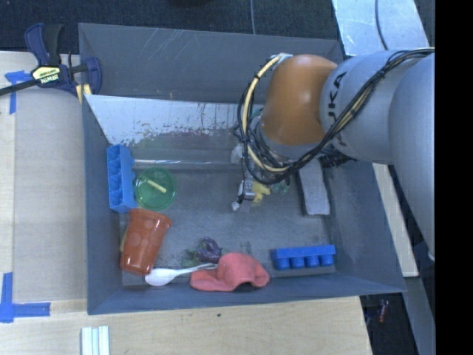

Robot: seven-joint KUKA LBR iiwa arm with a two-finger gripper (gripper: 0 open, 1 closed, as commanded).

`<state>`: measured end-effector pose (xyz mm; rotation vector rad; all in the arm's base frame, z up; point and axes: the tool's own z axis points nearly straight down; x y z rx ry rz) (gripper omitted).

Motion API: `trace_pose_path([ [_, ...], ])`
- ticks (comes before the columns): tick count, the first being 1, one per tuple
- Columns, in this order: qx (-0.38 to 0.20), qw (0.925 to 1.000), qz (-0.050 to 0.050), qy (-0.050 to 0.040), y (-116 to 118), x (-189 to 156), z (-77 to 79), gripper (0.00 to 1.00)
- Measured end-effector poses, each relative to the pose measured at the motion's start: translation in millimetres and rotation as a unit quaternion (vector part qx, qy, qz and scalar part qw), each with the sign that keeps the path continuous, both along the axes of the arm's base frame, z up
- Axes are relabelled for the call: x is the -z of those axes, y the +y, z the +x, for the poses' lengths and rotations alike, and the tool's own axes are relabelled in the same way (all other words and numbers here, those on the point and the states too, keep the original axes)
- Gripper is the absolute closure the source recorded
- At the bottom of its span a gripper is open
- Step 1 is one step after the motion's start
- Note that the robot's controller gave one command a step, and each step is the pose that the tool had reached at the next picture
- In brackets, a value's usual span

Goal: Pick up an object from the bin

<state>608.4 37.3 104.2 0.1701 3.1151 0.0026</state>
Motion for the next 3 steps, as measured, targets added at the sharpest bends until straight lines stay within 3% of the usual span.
trace_pose_path([
  [1,-0.001,1.0000,0.000,0.0047,-50,23,-7.4,0.00],
  [2,-0.094,0.9956,0.002,0.0014,-55,-4,-20.9,1.00],
  [3,-0.094,0.9956,0.002,0.0014,-55,-4,-21.0,1.00],
])
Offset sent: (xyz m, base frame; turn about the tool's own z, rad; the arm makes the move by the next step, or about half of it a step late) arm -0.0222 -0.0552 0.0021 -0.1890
